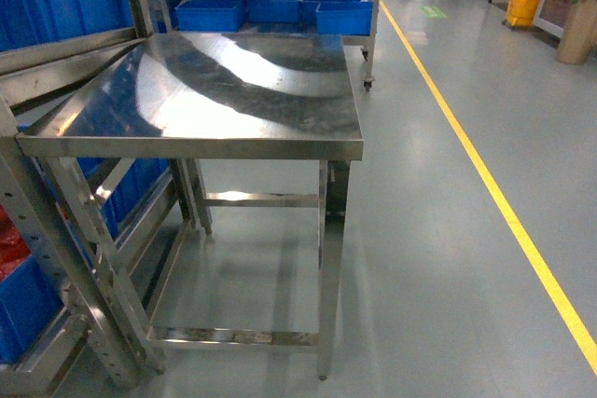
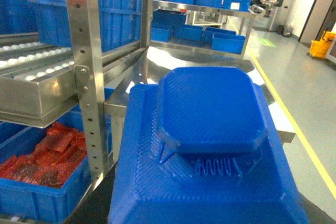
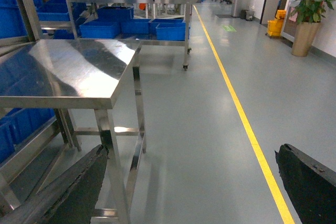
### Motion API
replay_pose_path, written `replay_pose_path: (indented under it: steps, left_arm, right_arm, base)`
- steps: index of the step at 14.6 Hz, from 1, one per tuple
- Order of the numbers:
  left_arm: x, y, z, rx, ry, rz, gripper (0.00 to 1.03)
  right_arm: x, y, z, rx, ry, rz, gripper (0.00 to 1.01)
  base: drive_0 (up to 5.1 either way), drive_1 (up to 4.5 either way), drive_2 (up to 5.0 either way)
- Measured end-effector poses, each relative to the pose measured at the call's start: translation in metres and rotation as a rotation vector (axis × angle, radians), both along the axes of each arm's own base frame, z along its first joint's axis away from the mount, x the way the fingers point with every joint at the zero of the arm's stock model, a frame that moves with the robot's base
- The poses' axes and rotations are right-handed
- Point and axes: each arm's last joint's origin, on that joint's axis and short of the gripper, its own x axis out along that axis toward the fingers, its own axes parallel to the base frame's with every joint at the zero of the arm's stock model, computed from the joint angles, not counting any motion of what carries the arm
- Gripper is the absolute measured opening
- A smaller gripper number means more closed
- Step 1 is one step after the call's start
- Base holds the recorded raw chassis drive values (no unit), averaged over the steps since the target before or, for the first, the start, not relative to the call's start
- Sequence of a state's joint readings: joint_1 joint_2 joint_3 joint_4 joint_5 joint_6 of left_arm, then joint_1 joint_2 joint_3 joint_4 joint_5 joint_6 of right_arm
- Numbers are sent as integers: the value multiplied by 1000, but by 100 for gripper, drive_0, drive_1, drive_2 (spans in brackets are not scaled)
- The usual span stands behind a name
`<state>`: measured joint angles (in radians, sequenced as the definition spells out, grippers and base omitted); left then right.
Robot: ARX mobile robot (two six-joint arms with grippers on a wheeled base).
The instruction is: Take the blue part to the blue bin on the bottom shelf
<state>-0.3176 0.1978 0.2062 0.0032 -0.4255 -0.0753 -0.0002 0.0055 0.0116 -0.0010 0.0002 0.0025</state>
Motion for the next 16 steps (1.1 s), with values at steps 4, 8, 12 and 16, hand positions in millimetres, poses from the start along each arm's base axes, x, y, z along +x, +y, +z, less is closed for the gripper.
replay_pose_path:
  steps: [4,8,12,16]
  left_arm:
    - [0,0,0,-1,-4,-7,43]
    - [0,0,0,-1,-3,-4,43]
    - [0,0,0,-1,-3,-2,43]
    - [0,0,0,-2,-5,-3,43]
  right_arm:
    - [0,0,0,0,4,-3,98]
    - [0,0,0,0,1,0,98]
    - [0,0,0,0,4,0,98]
    - [0,0,0,0,2,0,98]
  base:
    - [-369,181,181]
    - [-491,255,255]
    - [-492,248,248]
    - [-495,246,246]
